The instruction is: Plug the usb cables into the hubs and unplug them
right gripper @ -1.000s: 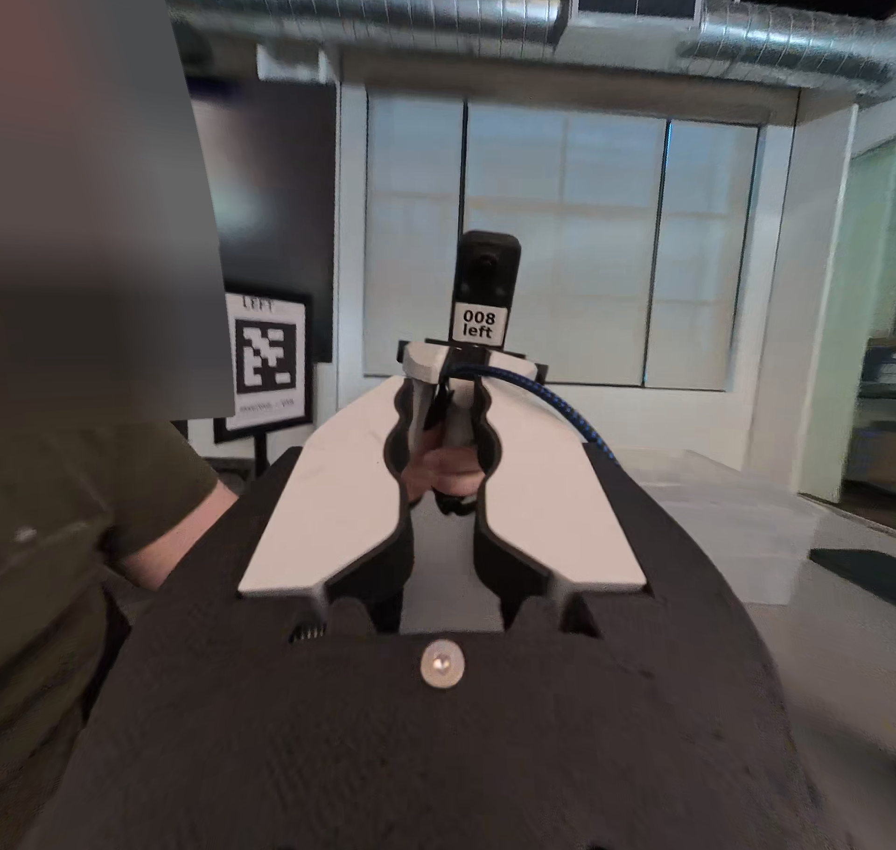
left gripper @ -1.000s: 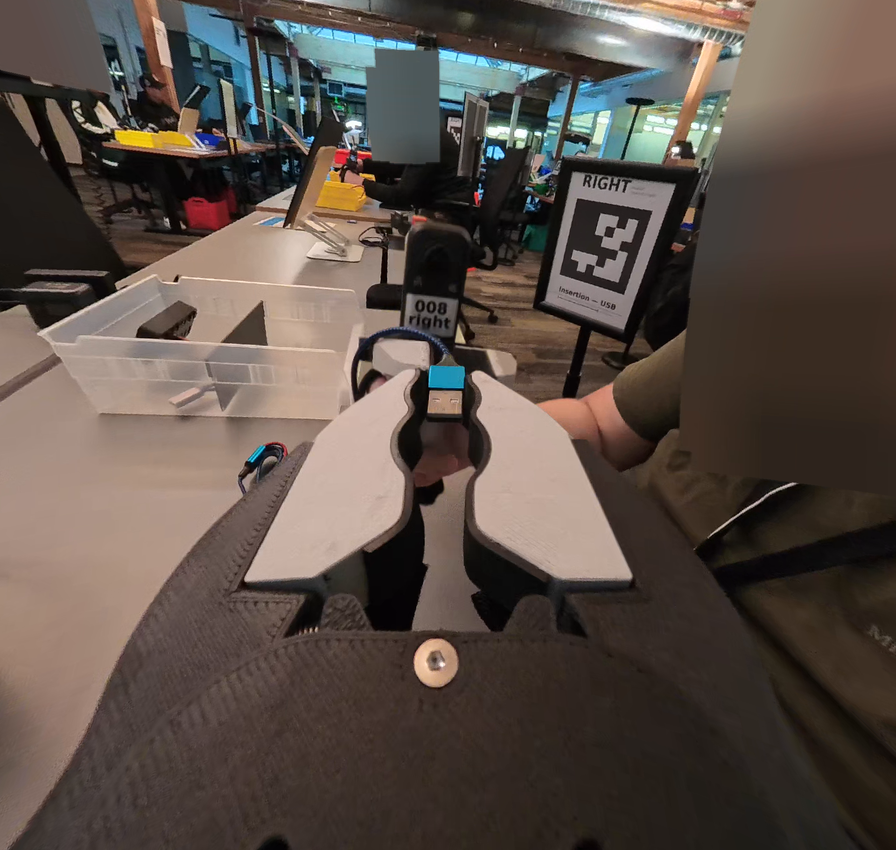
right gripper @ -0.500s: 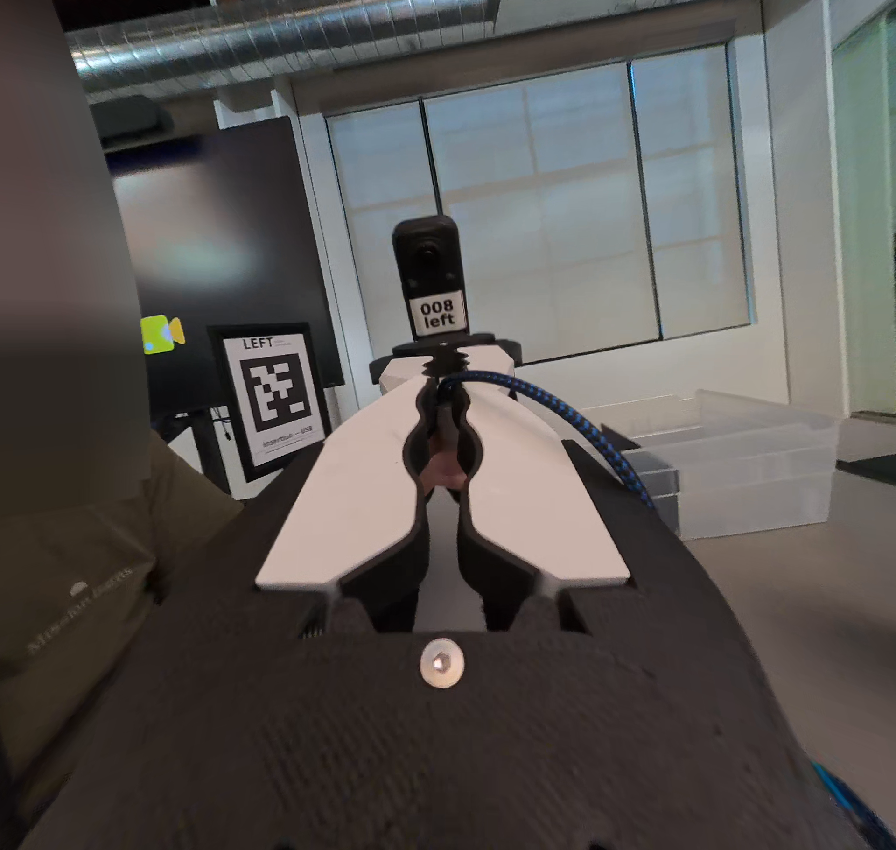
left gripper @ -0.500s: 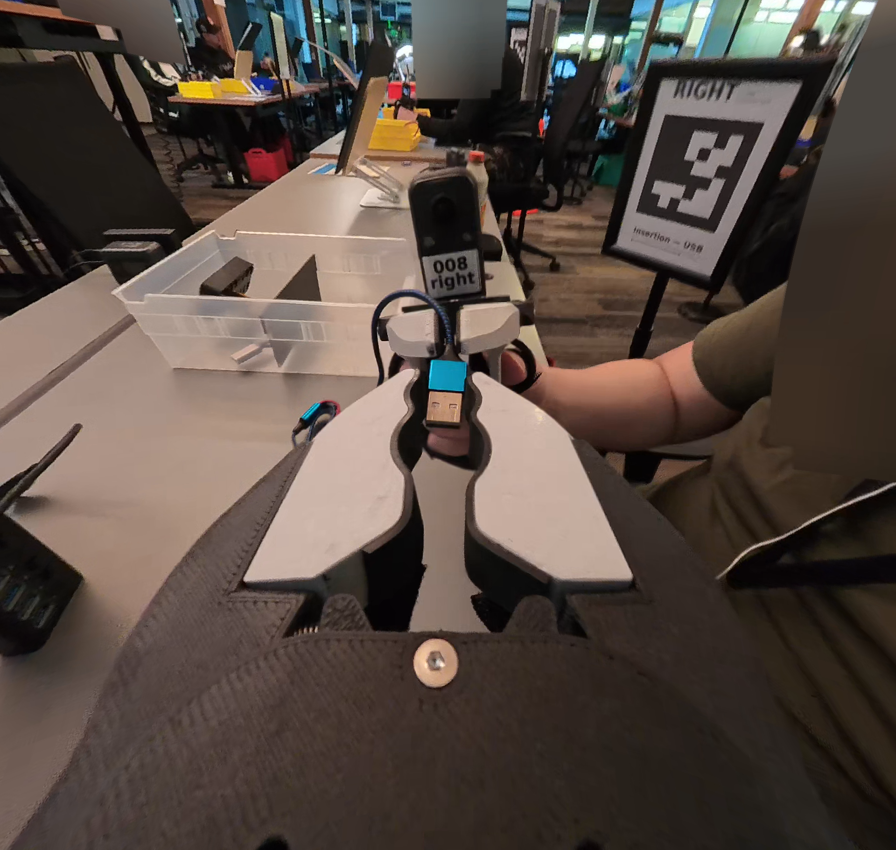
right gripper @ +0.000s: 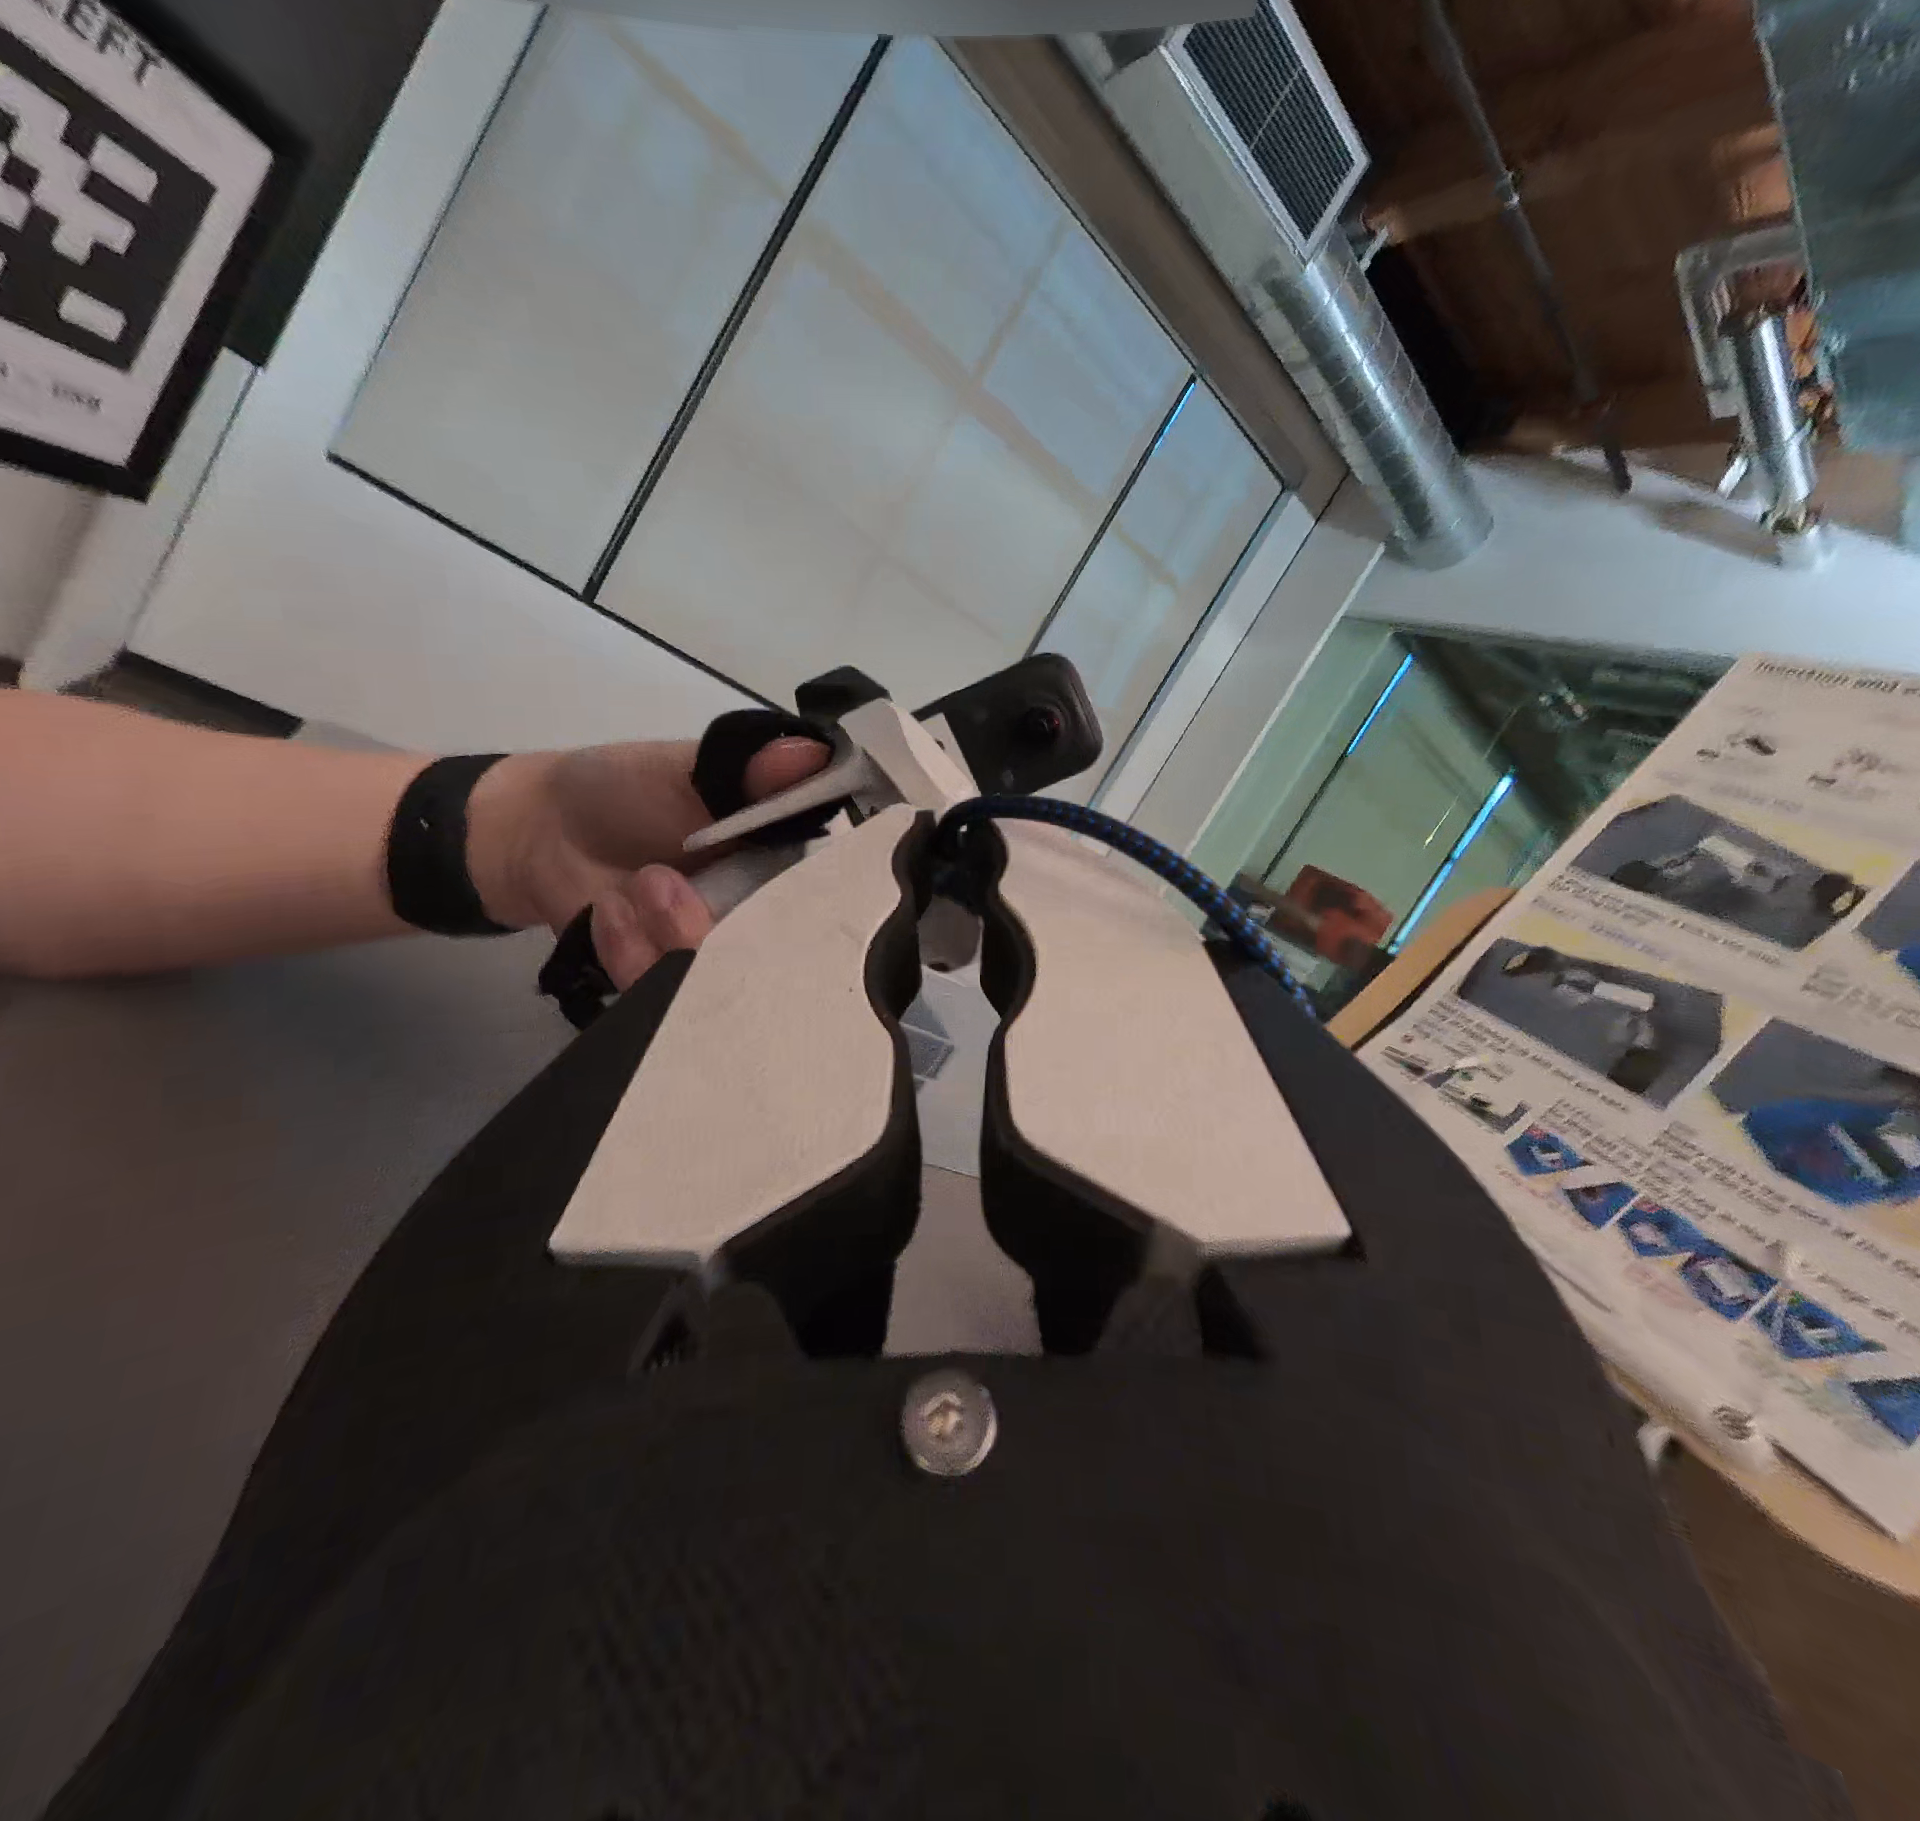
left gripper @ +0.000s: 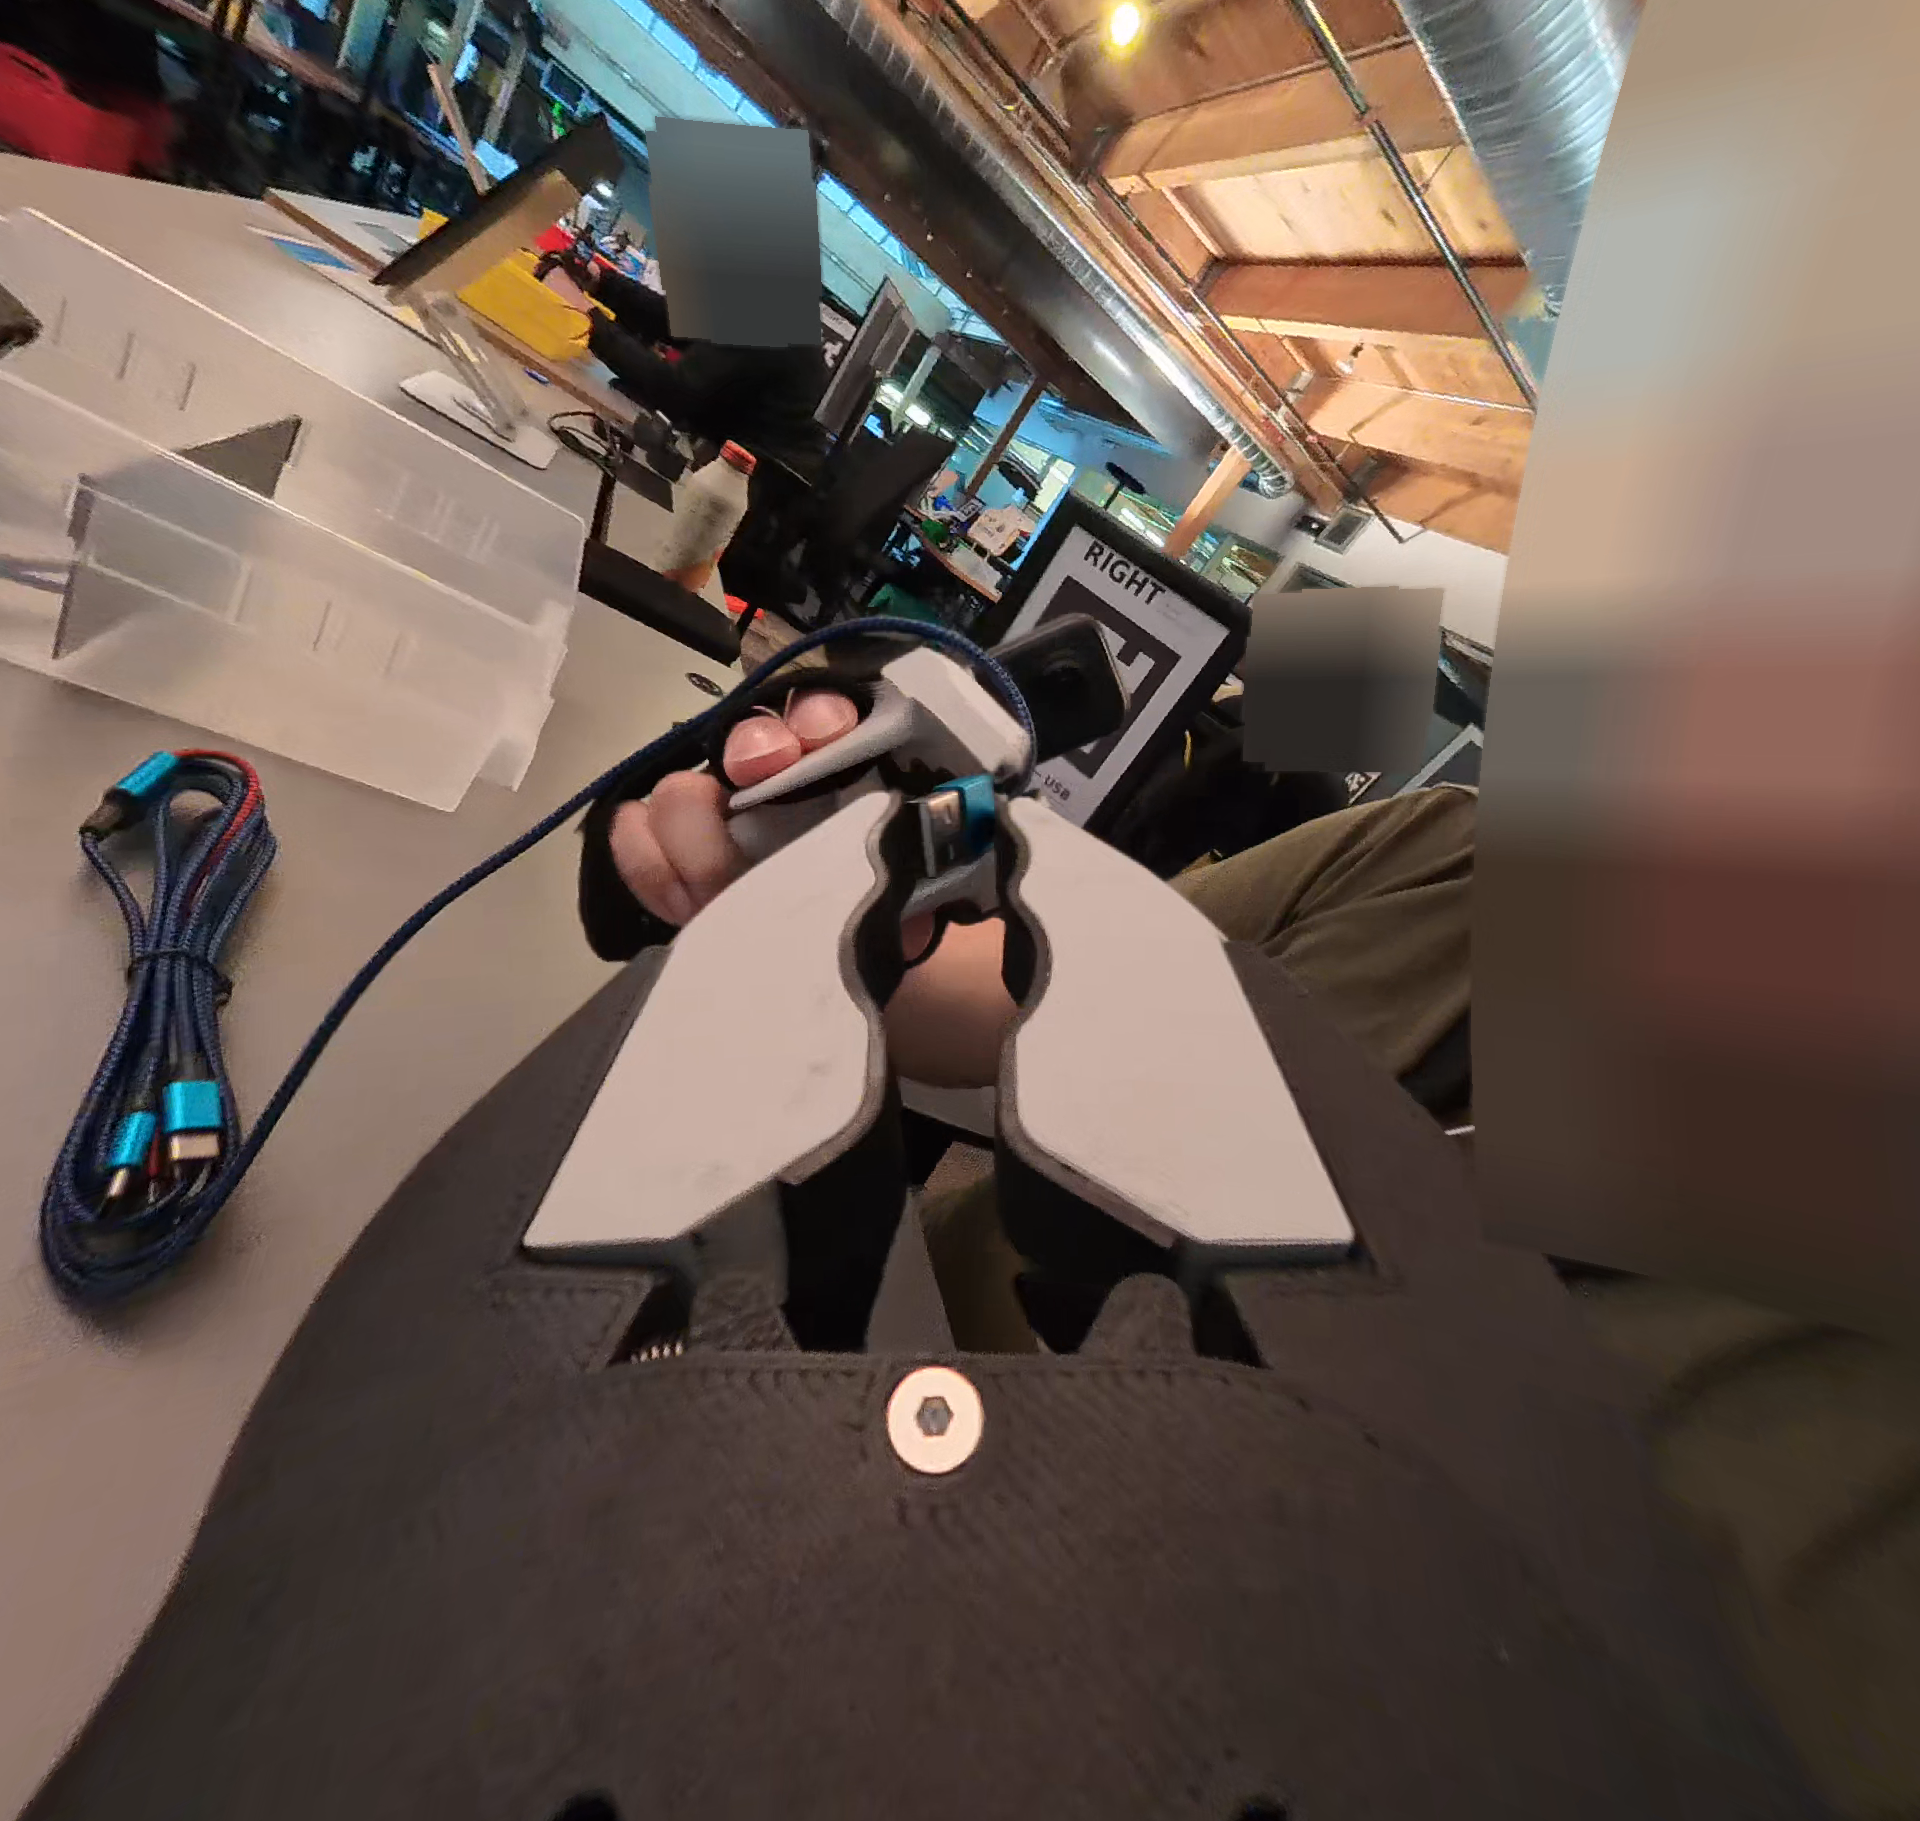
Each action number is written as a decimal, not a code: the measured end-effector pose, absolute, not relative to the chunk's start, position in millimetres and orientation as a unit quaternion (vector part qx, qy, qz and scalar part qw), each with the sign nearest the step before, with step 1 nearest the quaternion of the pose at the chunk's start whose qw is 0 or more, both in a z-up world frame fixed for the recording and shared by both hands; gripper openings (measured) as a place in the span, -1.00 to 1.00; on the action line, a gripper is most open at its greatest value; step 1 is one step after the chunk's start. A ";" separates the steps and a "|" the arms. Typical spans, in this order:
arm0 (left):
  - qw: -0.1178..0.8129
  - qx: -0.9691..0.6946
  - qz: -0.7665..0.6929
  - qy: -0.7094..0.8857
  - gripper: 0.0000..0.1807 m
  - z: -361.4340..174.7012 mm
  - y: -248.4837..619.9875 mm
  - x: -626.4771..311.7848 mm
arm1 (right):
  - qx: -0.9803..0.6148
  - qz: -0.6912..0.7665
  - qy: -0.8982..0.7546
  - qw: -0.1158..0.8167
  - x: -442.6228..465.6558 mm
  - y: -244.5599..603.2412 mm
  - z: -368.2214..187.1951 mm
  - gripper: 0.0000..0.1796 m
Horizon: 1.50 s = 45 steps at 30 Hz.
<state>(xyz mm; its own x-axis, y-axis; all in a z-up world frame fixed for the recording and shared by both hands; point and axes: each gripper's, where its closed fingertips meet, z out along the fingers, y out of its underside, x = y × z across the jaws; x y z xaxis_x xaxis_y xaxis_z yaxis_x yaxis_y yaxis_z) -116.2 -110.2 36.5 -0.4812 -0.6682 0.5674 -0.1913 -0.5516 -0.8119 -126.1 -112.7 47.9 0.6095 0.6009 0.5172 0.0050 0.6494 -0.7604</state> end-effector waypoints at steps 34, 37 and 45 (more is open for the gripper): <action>0.123 -0.556 -0.705 0.422 -0.94 11.8 -98.9 -108.8 | -0.443 0.019 -0.465 0.766 -123.1 -85.9 17.0 -0.84; 0.120 -0.559 -0.704 0.421 -0.94 9.7 -98.7 -108.0 | -0.456 0.024 -0.464 0.759 -122.1 -85.2 13.9 -0.84; 0.103 -0.562 -0.703 0.423 -0.95 7.0 -102.7 -107.3 | -0.468 0.013 -0.465 0.751 -122.2 -85.6 9.5 -0.84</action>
<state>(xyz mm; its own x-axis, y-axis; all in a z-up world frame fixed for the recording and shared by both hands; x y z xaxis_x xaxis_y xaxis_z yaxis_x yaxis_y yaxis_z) -107.3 -102.7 7.0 -0.3459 -0.6210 0.7034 -0.3302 -0.6211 -0.7108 -122.2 -85.6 9.5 0.5670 0.4558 0.6861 0.4154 0.5611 -0.7160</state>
